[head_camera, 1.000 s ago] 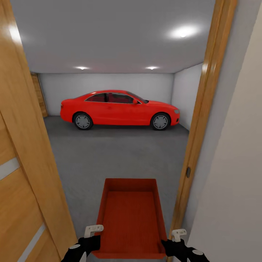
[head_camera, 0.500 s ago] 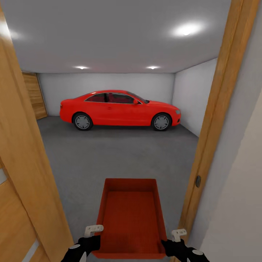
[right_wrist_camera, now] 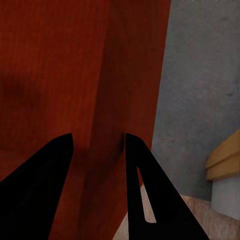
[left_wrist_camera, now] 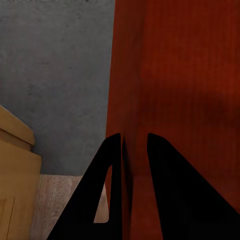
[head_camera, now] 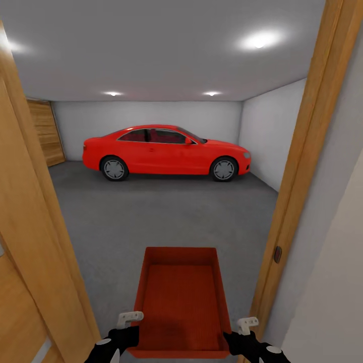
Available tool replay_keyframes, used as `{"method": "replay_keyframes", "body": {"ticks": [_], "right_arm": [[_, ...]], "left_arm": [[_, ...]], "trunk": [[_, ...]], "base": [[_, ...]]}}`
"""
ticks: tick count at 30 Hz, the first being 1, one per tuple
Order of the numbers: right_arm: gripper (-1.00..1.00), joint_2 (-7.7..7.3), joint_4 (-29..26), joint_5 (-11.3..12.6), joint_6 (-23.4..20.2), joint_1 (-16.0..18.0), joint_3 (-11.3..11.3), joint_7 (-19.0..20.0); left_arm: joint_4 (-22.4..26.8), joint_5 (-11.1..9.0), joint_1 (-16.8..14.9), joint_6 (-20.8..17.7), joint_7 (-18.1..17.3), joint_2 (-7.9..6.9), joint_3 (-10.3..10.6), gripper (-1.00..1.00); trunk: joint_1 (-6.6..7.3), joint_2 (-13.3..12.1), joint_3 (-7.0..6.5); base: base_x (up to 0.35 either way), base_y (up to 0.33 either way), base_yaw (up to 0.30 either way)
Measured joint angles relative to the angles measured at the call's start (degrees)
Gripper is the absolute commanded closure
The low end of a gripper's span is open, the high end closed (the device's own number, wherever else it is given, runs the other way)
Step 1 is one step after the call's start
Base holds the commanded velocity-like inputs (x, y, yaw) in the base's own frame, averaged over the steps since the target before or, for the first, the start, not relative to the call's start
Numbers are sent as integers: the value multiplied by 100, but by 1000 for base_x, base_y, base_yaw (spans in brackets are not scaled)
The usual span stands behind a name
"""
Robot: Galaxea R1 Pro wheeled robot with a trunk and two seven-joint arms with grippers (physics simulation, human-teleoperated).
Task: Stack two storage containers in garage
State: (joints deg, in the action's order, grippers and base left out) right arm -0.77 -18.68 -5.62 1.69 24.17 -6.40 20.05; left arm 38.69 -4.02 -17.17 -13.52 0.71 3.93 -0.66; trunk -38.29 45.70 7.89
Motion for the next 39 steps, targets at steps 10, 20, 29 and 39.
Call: {"method": "replay_keyframes", "body": {"ticks": [10, 20, 29, 39], "right_arm": [[100, 5, 0, 0, -6, 0, 1, -5], [100, 3, 0, 1, -6, 0, 4, -5], [100, 1, 1, -1, -11, 0, 0, -1], [100, 5, 1, 0, -17, 0, 3, -5]], "left_arm": [[0, -4, 0, -7, -1, -6, 3, 100], [0, -2, 0, -7, -1, -4, 1, 100], [0, -1, 0, -13, 1, -2, 1, 100], [2, -4, 0, -21, 0, -6, 2, 100]], "trunk": [[3, 0, 0], [0, 0, 0], [0, 0, 0], [0, 0, 0]], "base": [[198, 0, 0], [96, 2, 0], [22, 28, 0], [0, 0, 0]]}}
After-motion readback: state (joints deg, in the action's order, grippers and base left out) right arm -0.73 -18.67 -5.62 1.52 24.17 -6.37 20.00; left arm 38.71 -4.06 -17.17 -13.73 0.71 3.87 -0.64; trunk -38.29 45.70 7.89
